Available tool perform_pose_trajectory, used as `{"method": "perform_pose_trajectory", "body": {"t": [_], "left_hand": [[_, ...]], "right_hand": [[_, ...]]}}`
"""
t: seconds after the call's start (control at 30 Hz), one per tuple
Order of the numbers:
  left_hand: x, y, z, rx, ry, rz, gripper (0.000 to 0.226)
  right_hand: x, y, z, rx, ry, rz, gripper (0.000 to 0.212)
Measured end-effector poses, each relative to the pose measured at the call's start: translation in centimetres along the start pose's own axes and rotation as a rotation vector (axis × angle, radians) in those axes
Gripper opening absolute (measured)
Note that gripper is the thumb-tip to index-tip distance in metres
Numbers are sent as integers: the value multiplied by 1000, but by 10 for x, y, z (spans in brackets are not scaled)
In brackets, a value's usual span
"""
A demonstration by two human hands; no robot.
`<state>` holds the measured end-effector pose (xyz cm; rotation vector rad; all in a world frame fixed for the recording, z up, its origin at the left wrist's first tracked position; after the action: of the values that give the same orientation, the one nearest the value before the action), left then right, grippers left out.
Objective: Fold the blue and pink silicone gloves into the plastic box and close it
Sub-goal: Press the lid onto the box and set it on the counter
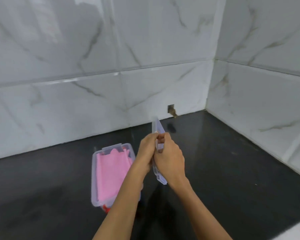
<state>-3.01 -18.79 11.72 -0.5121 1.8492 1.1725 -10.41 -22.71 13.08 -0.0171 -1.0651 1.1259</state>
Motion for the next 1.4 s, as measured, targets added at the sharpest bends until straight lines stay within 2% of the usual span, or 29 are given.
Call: {"method": "perform_pose_trajectory", "body": {"t": [0.17, 0.27, 0.37, 0.47, 0.57, 0.7, 0.83, 0.97, 1.07, 1.2, 1.4], "left_hand": [[-13, 25, 85, -54, 204, -34, 23], [-9, 38, 125, -82, 274, -6, 30], [3, 47, 154, -147, 300, 35, 22], [17, 48, 174, -219, 326, 30, 18], [27, 45, 183, -313, 227, 12, 12], [30, 42, 188, -560, -35, -130, 19], [29, 38, 187, -655, -217, -212, 29], [34, 39, 183, -626, -278, -253, 22], [37, 39, 180, -632, -276, -269, 31], [37, 37, 178, -635, -297, -273, 26], [41, 33, 179, -623, -299, -286, 22]], "right_hand": [[47, 7, -46, 212, -182, 163, 29], [51, 7, -63, 212, -245, 204, 29], [35, 3, -77, 198, -166, 177, 29], [18, 6, -93, 293, -158, 87, 30], [10, 11, -103, 372, -179, 29, 34], [4, 14, -110, 401, -219, -27, 30], [3, 15, -110, 403, -231, -54, 32], [1, 12, -108, 393, -229, -79, 28], [-2, 11, -108, 399, -236, -97, 23], [-7, 12, -109, 411, -238, -116, 20], [-9, 12, -109, 432, -236, -114, 25]]}}
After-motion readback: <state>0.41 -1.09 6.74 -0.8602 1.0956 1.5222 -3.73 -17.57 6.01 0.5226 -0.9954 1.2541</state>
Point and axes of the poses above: each hand's wrist, its own y-axis away from the middle knuckle, its own z-axis out of the back of the hand, x = y × z, the point moved 3 cm from there along -y, towards the middle knuckle, and after that the axes turned 15 degrees about z, right-handed, at the moved point
